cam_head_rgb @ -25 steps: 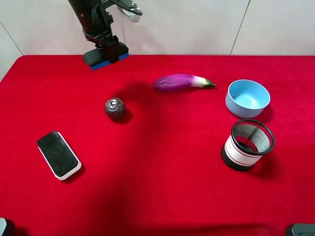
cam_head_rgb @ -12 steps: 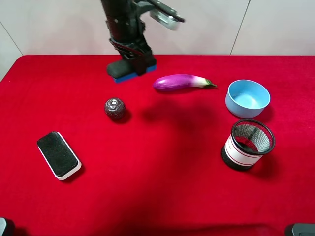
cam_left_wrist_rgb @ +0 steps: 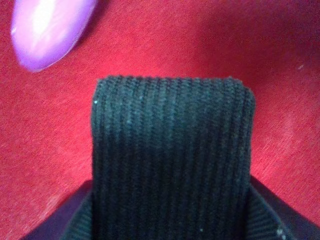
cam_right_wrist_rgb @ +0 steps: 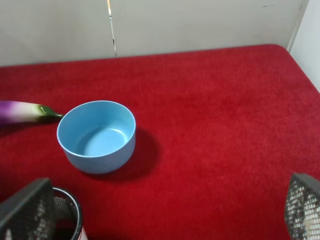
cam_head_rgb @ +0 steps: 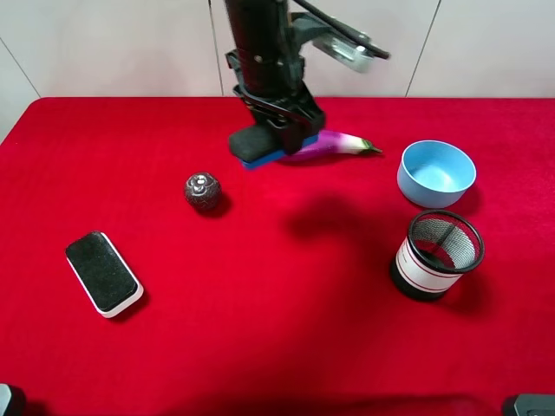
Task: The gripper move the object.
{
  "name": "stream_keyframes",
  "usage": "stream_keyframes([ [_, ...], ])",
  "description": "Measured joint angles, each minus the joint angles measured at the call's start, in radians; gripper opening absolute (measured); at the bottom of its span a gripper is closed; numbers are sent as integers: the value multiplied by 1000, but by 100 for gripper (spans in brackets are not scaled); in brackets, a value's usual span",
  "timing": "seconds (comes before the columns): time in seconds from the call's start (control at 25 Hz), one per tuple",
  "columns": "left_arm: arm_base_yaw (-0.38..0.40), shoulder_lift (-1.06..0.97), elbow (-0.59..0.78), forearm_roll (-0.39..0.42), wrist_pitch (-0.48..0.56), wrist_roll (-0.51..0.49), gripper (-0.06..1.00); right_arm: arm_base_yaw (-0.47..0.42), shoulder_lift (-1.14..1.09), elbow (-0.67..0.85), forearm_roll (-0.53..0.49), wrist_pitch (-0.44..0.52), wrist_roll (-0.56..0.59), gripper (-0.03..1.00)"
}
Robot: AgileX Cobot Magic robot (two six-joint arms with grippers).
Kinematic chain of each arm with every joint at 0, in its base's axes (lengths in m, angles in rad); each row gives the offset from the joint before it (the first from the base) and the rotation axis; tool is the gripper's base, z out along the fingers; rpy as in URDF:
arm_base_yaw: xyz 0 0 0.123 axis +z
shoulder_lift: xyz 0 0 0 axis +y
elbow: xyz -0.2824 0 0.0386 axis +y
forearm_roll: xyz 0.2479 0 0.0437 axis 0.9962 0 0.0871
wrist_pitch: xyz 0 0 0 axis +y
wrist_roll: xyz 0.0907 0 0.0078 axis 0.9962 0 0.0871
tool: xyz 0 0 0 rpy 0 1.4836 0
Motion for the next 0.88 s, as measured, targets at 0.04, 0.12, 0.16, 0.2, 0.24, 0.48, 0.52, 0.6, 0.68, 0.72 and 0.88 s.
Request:
stream_keyframes([
  [0.04,-16,0,0,12,-7,-18,55,0,0,0,0,0,0,69],
  [0.12,-46,0,0,26,-24,-57,55,0,0,0,0,0,0,69],
  [0.16,-60,0,0,31,-31,-81,55,0,0,0,0,0,0,69],
  [0.2,-73,0,0,36,-39,-96,55,0,0,0,0,0,0,69],
  [0.24,-84,0,1,40,-51,-113,55,0,0,0,0,0,0,69],
  [0.48,-160,0,68,44,-123,-199,55,0,0,0,0,0,0,69],
  [0.52,-170,0,81,44,-138,-211,55,0,0,0,0,0,0,69],
  [0.6,-191,0,104,44,-173,-236,55,0,0,0,0,0,0,69],
  [0.68,-207,0,125,44,-210,-258,55,0,0,0,0,0,0,69],
  [0.72,-215,0,135,44,-225,-269,55,0,0,0,0,0,0,69],
  [0.88,-237,7,154,44,-260,-300,55,0,0,0,0,0,0,69],
])
